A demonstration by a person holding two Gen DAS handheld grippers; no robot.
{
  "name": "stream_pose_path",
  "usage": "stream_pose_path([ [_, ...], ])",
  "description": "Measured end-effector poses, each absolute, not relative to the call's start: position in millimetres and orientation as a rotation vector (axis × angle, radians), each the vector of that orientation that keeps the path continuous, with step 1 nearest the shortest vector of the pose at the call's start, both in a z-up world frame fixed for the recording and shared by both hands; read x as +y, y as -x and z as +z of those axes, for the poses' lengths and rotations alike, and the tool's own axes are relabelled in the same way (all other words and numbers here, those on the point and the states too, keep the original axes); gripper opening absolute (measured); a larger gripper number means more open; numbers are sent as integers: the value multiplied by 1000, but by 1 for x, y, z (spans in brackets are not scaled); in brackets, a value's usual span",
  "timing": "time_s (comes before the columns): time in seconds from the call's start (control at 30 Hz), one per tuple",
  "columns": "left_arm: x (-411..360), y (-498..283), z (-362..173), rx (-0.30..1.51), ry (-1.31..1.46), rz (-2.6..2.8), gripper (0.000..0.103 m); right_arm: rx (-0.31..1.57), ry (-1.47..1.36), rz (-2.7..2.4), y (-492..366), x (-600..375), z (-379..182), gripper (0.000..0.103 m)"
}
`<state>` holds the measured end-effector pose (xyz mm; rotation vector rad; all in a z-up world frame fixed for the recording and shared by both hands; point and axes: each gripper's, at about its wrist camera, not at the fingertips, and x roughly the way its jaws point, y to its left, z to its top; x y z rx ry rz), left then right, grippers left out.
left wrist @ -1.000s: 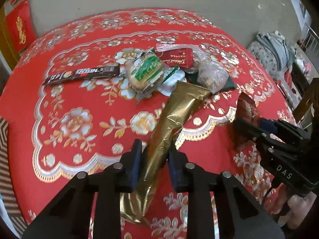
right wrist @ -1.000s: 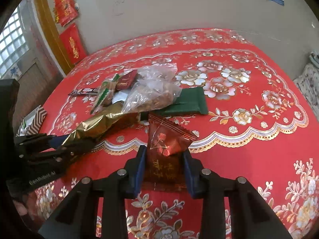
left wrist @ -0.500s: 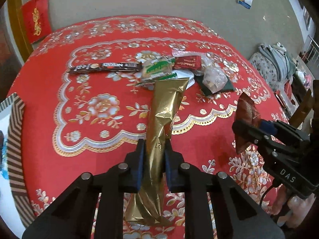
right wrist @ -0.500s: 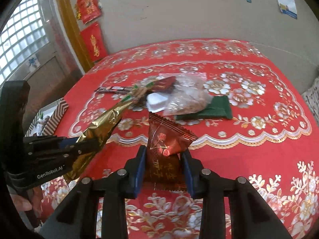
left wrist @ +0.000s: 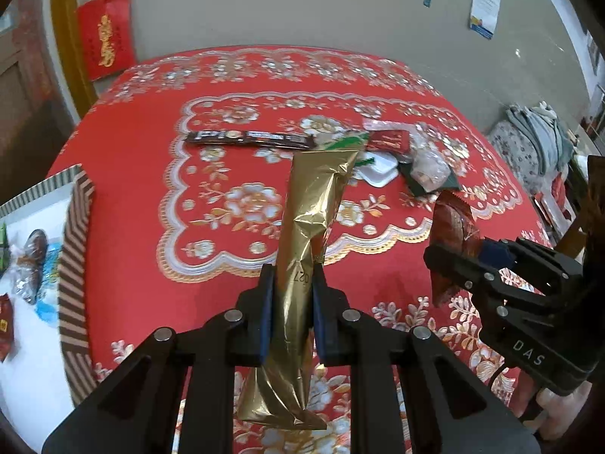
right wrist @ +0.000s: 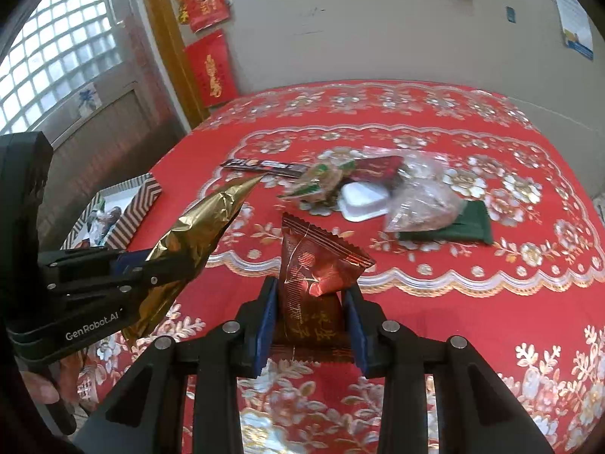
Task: Organize snacks
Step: 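Carry the gold bar and red-brown cake to the white tray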
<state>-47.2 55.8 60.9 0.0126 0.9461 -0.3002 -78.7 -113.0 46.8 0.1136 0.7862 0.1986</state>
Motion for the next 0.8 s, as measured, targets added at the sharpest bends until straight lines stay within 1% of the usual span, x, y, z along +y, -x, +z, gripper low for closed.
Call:
stream_pose_path([
  [0.8,123,70,80,900,59,-188,15,785,-30,311,71,-37,61,35],
])
